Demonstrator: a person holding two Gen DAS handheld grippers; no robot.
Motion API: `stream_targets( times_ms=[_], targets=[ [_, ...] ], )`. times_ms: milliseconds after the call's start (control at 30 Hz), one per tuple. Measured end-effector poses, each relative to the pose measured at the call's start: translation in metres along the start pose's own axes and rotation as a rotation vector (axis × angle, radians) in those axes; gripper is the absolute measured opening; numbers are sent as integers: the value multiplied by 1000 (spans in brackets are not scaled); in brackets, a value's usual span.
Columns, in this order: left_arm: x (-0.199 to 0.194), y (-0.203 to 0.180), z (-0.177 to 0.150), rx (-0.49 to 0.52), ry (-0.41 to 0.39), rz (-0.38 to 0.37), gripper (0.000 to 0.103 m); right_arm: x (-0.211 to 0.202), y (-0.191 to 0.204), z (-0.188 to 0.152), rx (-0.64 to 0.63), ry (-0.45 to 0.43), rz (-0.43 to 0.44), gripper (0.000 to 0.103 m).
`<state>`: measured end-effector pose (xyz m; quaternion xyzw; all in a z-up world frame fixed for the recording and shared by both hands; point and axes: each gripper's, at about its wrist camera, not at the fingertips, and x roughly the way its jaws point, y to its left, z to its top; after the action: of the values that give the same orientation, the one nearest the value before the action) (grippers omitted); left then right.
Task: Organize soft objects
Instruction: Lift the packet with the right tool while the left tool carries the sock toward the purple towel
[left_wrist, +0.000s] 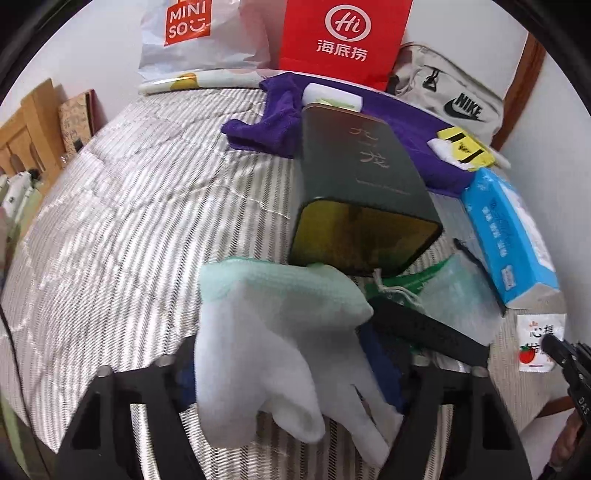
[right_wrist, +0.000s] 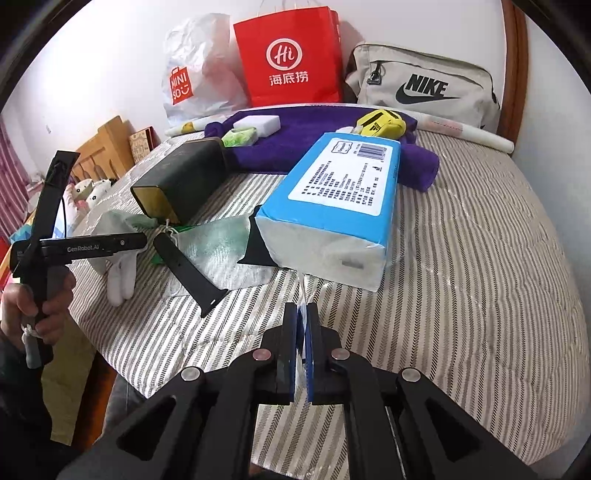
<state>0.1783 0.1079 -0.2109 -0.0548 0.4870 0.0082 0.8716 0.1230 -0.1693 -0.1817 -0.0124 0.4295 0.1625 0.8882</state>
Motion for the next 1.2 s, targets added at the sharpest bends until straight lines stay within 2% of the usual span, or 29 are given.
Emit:
stream_targets(
  times_ms=[33, 67, 133, 233, 333, 733, 1200],
  targets=[
    [0, 0, 1, 12, 1, 23, 44, 2, 0, 0, -1, 4, -1, 6],
    [0, 1, 2, 15, 4, 34, 37, 3, 0, 0, -6, 4, 1, 6],
    [-2, 8, 2, -10, 8, 13, 28, 4, 1, 0, -15, 4, 6, 6],
    [-4, 21, 3, -64, 26, -36, 21, 7, 5, 1, -27, 12, 29, 6],
    [-11, 28, 0, -98, 30, -82, 20, 2, 8, 1, -33, -2, 34, 5],
    [-64, 15, 3, -39, -66, -86, 20, -36, 12, 11, -50, -76, 29, 4],
    [-104, -1, 42, 4, -145, -112, 20, -67, 18, 64, -89, -178, 18, 4]
  ],
)
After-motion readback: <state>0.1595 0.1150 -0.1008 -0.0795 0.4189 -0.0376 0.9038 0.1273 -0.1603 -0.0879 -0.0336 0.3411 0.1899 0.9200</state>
